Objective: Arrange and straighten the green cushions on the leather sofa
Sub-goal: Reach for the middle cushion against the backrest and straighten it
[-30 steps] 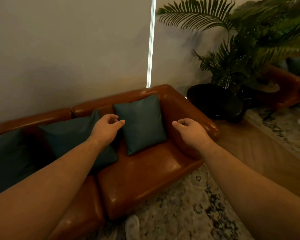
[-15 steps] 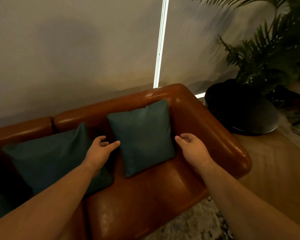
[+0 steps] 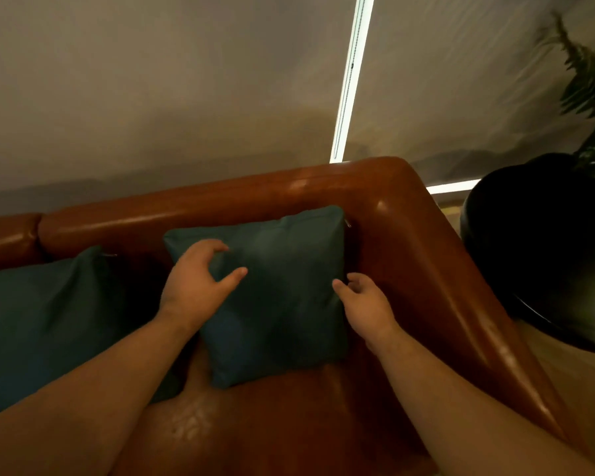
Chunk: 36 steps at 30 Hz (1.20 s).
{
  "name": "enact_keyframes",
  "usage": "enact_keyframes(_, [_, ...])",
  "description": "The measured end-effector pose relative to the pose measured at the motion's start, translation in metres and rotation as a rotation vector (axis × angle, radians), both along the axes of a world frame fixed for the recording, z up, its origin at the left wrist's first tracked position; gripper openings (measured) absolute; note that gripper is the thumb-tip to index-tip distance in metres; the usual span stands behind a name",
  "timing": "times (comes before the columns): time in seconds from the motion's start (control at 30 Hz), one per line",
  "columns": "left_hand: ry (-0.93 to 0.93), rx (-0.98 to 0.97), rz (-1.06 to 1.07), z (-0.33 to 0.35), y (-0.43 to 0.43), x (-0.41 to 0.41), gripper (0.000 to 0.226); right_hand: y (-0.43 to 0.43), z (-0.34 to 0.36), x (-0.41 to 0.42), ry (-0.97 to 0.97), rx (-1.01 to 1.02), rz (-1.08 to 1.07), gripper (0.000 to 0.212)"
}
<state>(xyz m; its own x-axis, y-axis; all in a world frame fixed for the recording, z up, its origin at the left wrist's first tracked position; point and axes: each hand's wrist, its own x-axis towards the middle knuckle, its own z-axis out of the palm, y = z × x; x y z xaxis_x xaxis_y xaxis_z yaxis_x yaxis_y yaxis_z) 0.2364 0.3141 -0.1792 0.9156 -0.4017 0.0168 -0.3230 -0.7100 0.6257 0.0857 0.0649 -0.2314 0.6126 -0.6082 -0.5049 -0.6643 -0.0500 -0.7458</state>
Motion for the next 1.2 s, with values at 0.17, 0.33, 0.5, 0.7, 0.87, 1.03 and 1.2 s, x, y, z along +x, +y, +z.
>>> enact_keyframes(0.17, [-0.041,0.156,-0.159,-0.030,-0.057,0.019,0.065,-0.033,-0.046,0.037,-0.055,-0.011,0.026,0.069])
enact_keyframes(0.33, [-0.038,0.236,-0.229,-0.055,-0.074,0.033,0.084,-0.040,-0.092,0.048,-0.200,-0.083,-0.031,0.070])
enact_keyframes(0.5, [-0.090,0.558,-0.189,-0.058,-0.088,0.052,0.150,-0.019,-0.130,0.040,-0.251,0.203,-0.152,0.105])
enact_keyframes(0.7, [-0.242,0.676,-0.199,-0.057,-0.079,0.058,0.123,-0.001,-0.145,0.036,-0.390,0.012,-0.209,0.075])
enact_keyframes(0.87, [-0.257,0.392,-0.084,-0.053,-0.021,0.046,0.105,0.012,-0.112,0.048,-0.525,-0.161,-0.124,0.053])
enact_keyframes(1.03, [0.165,-0.206,0.258,-0.068,0.048,0.015,0.083,0.016,-0.038,0.088,-0.551,-0.484,0.162,0.076])
enact_keyframes(1.2, [0.575,-0.552,0.420,-0.135,0.076,-0.029,0.107,0.047,-0.002,0.140,-0.334,-0.873,0.646,0.084])
